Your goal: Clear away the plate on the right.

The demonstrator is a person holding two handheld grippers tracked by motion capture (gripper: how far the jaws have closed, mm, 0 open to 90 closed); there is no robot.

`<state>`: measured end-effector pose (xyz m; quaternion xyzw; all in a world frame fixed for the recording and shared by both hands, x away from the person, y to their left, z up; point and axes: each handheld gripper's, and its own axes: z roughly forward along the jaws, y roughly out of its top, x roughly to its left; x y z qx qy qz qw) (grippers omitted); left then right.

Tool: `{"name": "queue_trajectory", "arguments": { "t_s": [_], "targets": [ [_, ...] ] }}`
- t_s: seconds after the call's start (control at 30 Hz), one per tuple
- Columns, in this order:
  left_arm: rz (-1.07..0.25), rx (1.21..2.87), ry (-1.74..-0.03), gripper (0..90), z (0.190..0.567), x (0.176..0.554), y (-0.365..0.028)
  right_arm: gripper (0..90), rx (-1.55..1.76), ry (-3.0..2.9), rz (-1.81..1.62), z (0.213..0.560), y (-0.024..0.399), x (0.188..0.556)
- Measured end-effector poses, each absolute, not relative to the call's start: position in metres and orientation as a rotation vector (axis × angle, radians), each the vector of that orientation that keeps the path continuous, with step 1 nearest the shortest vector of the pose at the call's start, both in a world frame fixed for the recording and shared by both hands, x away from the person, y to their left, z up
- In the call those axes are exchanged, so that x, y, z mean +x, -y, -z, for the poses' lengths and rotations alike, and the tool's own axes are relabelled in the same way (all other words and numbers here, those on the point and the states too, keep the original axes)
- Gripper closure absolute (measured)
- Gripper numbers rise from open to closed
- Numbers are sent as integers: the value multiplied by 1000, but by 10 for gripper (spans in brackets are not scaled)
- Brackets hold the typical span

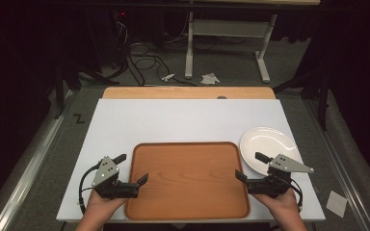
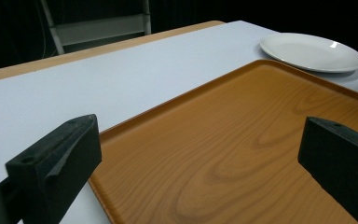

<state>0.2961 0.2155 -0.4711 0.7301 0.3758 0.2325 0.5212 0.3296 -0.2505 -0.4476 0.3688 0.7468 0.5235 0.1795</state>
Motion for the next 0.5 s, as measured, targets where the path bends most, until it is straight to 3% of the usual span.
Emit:
{"name": "queue_trajectory", "arguments": {
  "t_s": [0.5],
  "targets": [
    [-569,1767,-880,2,472,296,-214,9,1053,-2090,-1484,448,256,331]
  ]
}}
